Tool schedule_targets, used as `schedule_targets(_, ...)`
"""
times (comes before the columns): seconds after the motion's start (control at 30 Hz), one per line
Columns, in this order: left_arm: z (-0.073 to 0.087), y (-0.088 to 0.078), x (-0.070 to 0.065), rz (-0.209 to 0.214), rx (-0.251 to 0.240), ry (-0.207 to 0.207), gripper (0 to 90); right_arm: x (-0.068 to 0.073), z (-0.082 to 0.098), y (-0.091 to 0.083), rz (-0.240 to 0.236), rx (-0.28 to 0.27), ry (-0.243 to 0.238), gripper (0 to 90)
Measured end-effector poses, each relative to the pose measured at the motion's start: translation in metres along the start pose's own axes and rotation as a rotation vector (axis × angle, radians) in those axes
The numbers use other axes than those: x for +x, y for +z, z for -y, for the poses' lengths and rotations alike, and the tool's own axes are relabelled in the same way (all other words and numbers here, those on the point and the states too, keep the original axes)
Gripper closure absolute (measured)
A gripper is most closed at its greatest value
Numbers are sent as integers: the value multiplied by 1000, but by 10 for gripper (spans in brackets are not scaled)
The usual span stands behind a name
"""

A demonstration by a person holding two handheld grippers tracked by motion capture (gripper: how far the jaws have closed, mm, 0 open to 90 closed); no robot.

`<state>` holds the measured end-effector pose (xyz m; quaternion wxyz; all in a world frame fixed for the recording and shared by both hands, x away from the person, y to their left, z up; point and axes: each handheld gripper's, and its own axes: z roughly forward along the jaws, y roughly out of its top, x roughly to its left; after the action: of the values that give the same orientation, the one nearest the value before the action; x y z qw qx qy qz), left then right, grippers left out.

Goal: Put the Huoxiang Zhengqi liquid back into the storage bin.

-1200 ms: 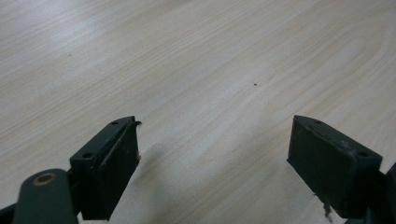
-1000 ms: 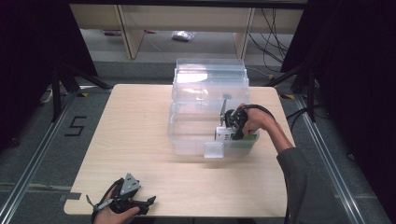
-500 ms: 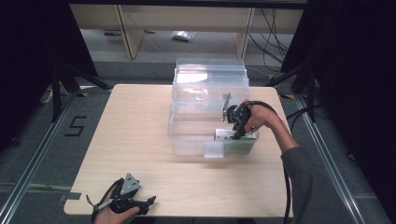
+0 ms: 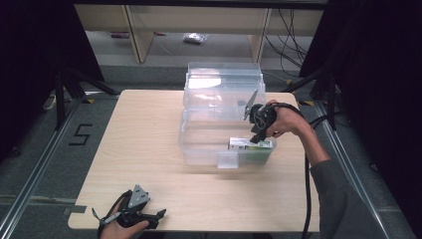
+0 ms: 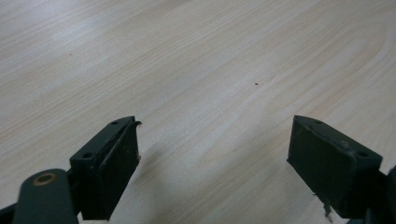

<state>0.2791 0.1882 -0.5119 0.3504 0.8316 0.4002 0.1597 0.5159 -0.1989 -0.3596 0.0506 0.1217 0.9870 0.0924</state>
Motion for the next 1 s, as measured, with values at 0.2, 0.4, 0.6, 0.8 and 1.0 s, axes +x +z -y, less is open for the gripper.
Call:
schedule_targets(0.2,0,-2,1,1,14,8,157,4,0,-13,25,-95,111,431)
schedule_targets(0.4,0,-2,1,1,15,9,157,11,2,-21,93,-215,209,335)
schedule_targets(0.6,-1,-2,1,0,17,15,158,17,7,-23,119,-289,319,272)
schedule_targets(0.8,0,-1,1,-9,4,-2,157,21,14,-25,138,-354,390,234)
schedule_targets(1.0,-1,-2,1,0,14,10,157,29,21,-27,159,-398,426,225)
